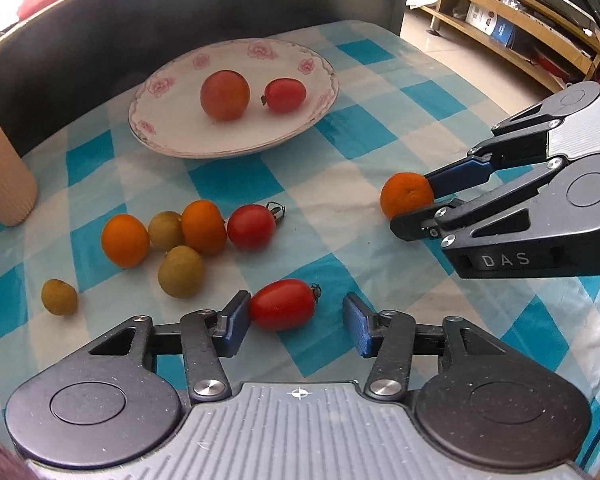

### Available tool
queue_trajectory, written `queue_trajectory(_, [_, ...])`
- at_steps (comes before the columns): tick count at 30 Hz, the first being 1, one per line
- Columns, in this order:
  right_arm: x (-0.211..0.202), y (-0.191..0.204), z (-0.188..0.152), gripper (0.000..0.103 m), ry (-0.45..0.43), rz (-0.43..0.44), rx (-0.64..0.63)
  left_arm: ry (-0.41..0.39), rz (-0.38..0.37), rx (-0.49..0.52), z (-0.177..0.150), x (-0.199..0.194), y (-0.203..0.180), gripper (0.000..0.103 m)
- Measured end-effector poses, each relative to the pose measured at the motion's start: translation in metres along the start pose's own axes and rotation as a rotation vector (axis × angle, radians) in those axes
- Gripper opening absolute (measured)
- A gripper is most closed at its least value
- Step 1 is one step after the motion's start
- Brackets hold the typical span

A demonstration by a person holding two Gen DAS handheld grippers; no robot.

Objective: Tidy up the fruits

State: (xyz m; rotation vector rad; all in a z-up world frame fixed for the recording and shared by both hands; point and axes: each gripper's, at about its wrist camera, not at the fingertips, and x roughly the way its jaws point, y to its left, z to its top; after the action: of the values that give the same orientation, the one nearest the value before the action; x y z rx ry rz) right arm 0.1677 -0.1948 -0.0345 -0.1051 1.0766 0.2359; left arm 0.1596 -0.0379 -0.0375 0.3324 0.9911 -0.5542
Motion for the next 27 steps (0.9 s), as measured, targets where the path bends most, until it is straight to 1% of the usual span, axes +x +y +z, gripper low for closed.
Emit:
queue_trajectory(5, [0.0, 0.0, 0.0, 0.05, 0.001, -0.002, -0.002, -0.003, 0.004, -0.01, 0.0, 0.0, 0.0, 0.057])
queue_trajectory(7, [0.0, 0.0, 0.0, 0.05, 0.001, -0.001, -0.004, -0.01, 0.026, -0.017, 0.0, -0.001, 0.001, 0.045])
queue_trajectory(8, [0.0, 0.0, 0.0, 0.05, 0.001, 0.0, -0.004, -0.01, 0.029, -0.021, 0.0, -0.002, 0.002, 0.045])
queue_trajectory(10, [0.0, 0.0, 0.0, 0.05, 0.002, -0.001, -0.007, -0.011, 0.011, -0.049, 0.001, -0.003, 0.006, 0.044])
queue_trajectory(15, [0.0, 0.002, 0.0, 0.05, 0.001, -0.01, -0.016, -0.014, 0.002, -0.031, 0.002, -0.004, 0.001, 0.044])
queue_trajectory(27, [-0.007, 0.01, 0.008, 0.05, -0.039, -0.002, -0.035, -0.036, 0.016, -0.064, 0.007, -0.011, 0.01, 0.044])
